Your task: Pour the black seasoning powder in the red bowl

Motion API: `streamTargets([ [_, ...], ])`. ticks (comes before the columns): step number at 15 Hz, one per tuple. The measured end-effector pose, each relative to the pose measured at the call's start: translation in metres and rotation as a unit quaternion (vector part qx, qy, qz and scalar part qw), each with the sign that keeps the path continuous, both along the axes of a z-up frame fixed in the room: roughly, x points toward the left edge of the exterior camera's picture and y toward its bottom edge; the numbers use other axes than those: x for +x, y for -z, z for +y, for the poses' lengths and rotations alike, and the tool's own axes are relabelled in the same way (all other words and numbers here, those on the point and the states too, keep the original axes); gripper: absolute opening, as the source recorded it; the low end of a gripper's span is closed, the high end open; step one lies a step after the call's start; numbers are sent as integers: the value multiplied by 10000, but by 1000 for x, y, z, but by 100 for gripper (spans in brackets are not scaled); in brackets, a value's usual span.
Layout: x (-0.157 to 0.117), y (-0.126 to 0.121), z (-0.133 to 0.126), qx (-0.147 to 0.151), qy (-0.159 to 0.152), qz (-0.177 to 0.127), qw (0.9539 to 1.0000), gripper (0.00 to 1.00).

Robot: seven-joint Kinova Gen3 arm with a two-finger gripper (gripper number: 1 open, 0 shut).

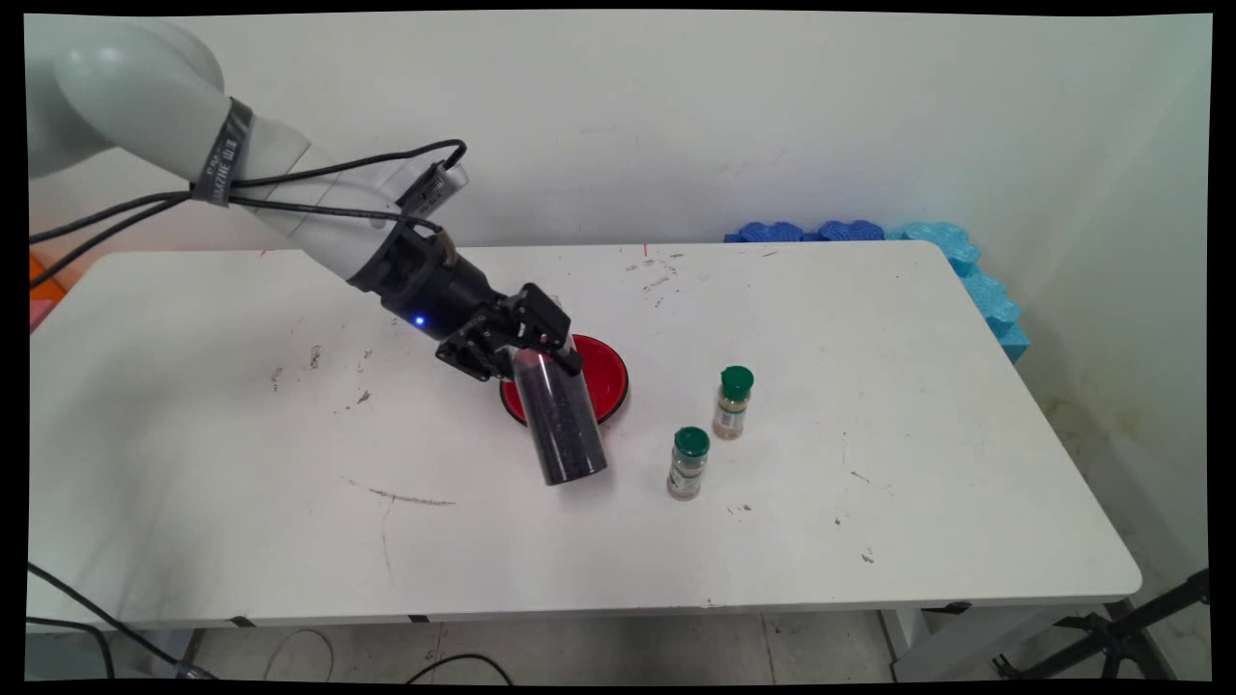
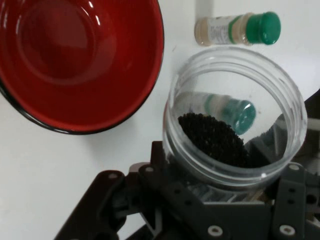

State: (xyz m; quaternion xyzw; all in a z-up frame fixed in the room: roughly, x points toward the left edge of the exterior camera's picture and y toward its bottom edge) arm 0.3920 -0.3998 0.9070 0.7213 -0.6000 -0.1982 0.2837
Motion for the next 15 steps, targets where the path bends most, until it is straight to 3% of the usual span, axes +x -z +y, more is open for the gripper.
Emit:
streamTargets([
  [6, -2, 2, -6, 453, -698, 278, 9961, 0],
  [15, -7, 5, -7, 1222, -1582, 681, 9775, 0],
])
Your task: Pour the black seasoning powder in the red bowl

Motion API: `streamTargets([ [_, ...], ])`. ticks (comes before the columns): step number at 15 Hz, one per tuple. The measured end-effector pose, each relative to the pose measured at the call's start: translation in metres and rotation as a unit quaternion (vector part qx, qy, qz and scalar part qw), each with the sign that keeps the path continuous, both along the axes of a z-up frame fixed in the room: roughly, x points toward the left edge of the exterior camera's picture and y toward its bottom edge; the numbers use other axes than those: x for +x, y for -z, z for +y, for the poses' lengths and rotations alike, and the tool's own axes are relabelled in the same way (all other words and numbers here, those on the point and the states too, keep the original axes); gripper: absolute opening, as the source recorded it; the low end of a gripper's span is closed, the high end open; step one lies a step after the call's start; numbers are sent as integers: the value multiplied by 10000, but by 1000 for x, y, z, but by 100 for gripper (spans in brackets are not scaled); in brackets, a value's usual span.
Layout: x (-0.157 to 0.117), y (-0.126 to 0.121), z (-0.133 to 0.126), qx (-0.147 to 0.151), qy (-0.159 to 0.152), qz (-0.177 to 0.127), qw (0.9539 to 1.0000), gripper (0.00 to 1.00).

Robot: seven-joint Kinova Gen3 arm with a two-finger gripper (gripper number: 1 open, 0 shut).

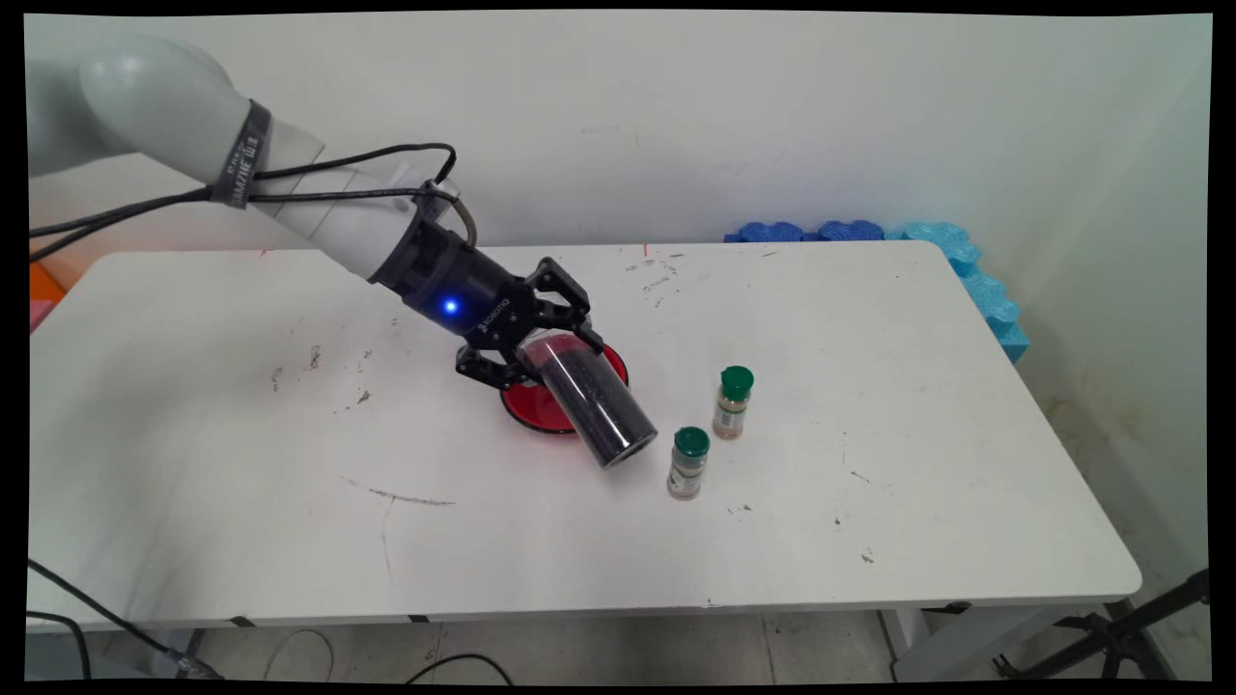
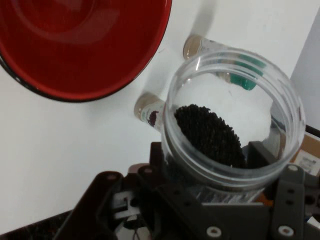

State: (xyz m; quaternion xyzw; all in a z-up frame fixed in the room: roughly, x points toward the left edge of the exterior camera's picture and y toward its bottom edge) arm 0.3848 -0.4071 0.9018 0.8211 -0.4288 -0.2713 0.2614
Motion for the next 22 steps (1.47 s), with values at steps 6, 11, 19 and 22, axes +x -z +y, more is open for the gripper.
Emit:
streamTargets([
  [6, -7, 1, -3, 438, -323, 346, 9979, 0],
  [11, -8, 2, -7, 762, -418, 696, 9938, 0],
  [19, 5, 3, -21, 1026, -507, 1086, 9875, 0],
  [22, 11, 3, -24, 1134, -598, 1201, 9844, 0],
])
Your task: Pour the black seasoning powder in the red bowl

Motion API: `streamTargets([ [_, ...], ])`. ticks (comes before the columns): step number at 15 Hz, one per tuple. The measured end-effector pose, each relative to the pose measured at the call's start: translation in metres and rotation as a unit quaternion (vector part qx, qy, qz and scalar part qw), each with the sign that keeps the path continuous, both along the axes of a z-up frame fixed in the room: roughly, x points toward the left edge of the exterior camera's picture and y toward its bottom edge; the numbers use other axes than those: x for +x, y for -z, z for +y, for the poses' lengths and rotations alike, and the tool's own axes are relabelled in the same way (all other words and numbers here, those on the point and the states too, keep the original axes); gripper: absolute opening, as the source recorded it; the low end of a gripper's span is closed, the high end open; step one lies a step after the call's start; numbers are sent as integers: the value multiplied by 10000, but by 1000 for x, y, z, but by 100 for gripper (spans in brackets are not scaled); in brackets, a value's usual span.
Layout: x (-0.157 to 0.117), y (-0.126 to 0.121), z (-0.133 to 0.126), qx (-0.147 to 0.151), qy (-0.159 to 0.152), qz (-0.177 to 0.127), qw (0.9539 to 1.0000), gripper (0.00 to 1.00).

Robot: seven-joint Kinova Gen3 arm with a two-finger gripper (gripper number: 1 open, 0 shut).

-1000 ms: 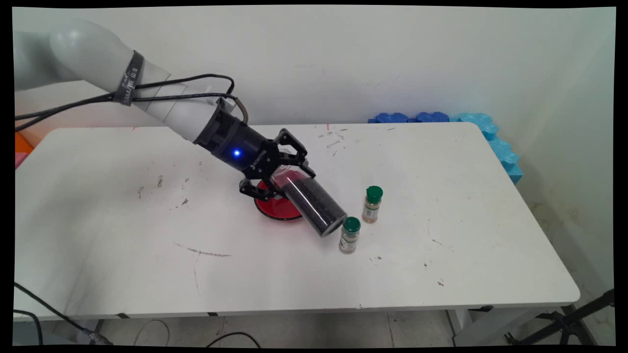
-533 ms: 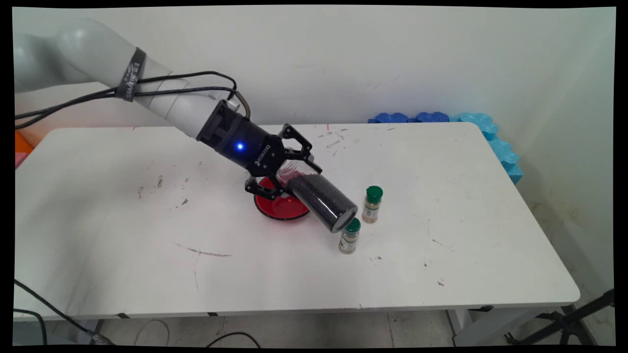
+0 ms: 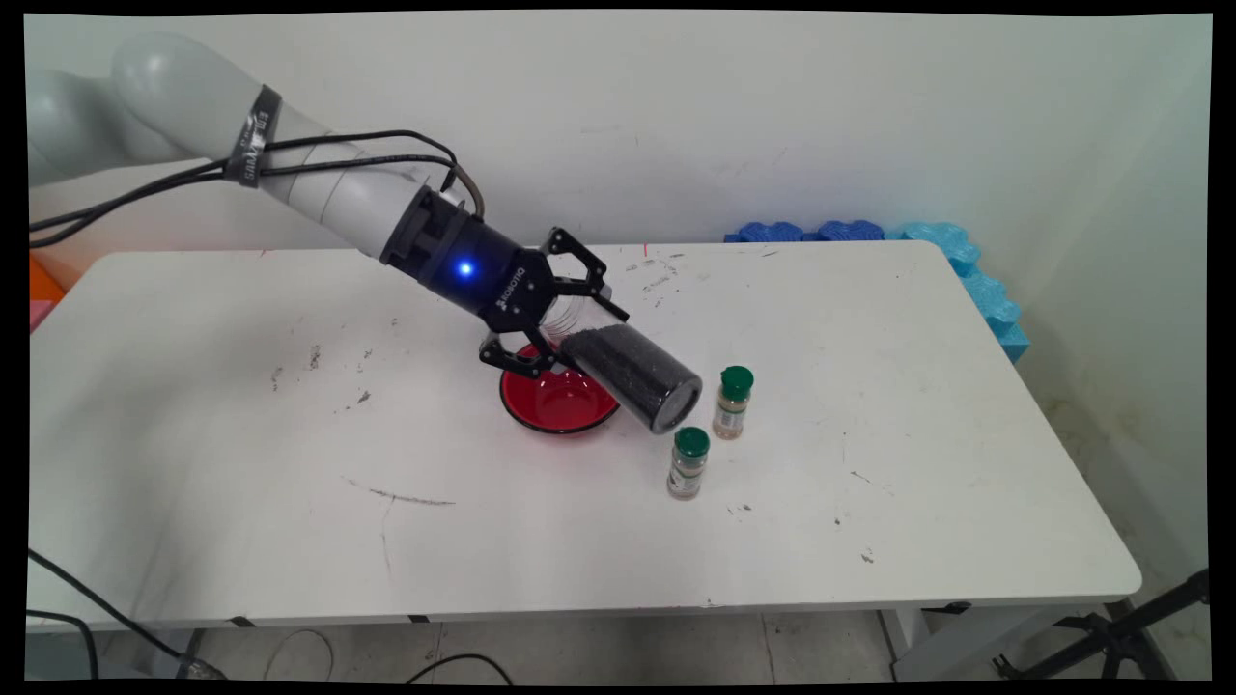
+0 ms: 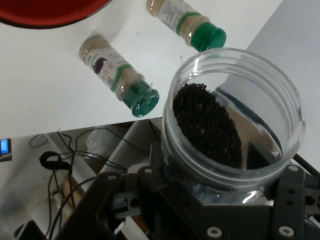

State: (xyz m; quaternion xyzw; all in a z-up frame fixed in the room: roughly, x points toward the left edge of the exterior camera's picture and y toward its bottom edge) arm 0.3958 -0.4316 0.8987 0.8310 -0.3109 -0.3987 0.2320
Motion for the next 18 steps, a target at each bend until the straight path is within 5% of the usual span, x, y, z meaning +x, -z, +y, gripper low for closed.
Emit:
streamTargets([
  [18, 14, 0, -1, 721, -928, 592, 9913, 0],
])
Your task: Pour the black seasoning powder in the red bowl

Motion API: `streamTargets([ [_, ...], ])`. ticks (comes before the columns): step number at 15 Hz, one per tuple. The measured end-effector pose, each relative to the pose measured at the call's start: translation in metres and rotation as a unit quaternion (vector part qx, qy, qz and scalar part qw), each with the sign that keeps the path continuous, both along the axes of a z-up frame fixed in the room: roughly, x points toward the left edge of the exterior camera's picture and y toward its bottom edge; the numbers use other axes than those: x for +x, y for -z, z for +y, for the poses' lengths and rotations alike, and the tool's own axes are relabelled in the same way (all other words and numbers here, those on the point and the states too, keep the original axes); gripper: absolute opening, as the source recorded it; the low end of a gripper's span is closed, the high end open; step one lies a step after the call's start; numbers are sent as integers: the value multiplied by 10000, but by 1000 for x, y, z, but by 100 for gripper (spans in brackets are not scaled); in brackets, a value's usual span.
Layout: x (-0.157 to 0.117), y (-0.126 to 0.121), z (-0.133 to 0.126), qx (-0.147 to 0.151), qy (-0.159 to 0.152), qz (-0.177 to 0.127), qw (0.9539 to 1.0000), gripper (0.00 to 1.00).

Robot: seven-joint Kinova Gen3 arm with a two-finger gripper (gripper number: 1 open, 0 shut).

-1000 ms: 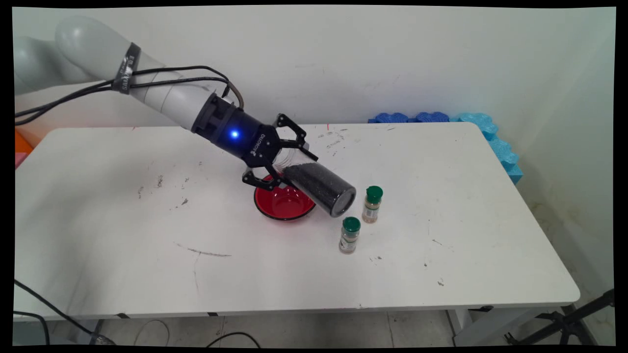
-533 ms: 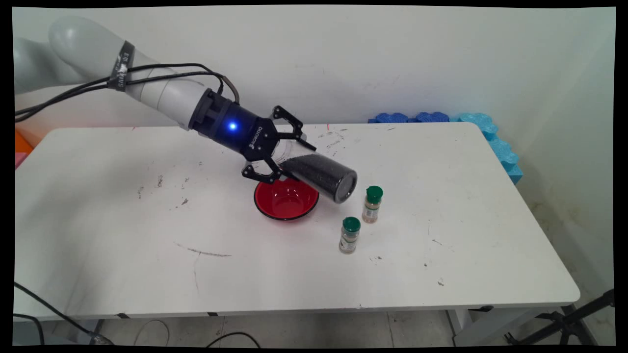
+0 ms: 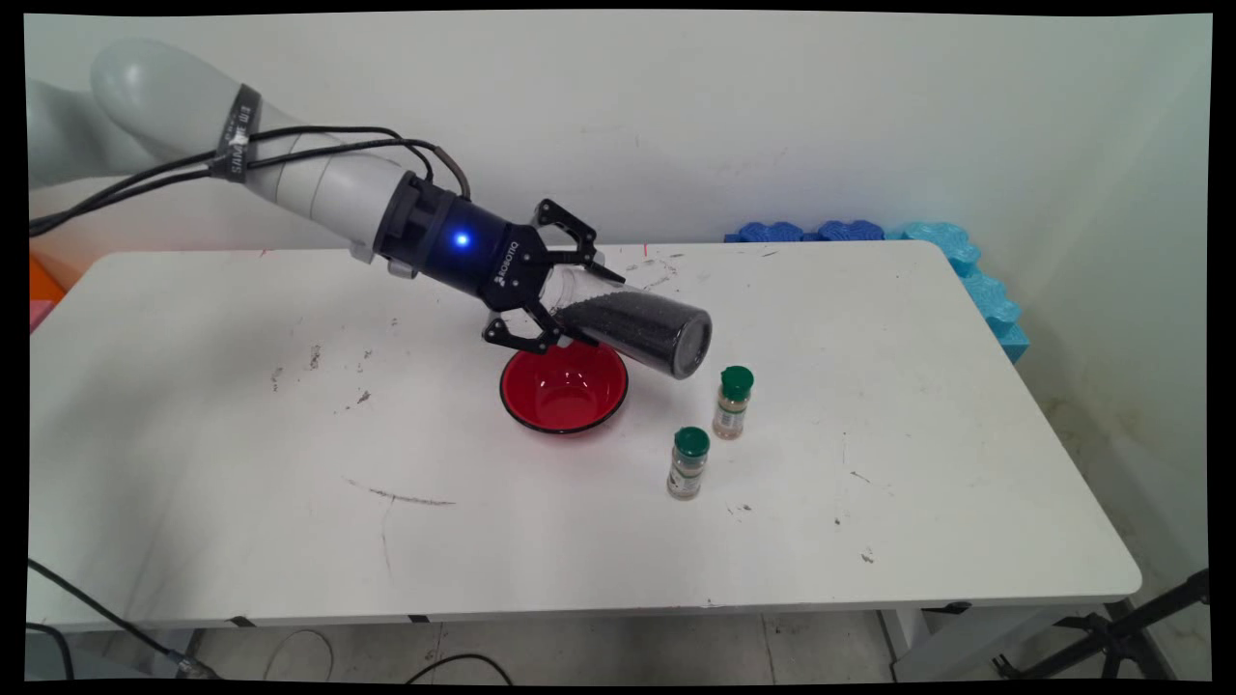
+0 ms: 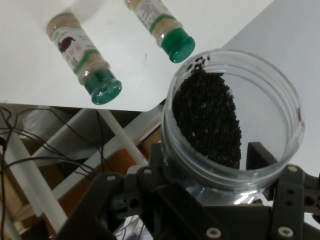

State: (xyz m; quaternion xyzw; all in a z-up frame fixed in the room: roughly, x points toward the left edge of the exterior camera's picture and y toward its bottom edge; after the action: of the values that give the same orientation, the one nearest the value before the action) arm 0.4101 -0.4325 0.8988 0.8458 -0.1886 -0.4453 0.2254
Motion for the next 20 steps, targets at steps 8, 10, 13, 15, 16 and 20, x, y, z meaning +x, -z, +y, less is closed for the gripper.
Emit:
streamTargets([
  [8, 1, 8, 1, 247, -399, 248, 9986, 0],
  [10, 1, 11, 2, 294, -466, 299, 9980, 0],
  [13, 1, 14, 2, 341, -519, 356, 9974, 0],
  [15, 0, 17, 2, 367, -556, 399, 9970, 0],
  [16, 0, 18, 2, 375, -570, 414, 9968, 0],
  [20, -1, 21, 1, 399, -636, 475, 9960, 0],
])
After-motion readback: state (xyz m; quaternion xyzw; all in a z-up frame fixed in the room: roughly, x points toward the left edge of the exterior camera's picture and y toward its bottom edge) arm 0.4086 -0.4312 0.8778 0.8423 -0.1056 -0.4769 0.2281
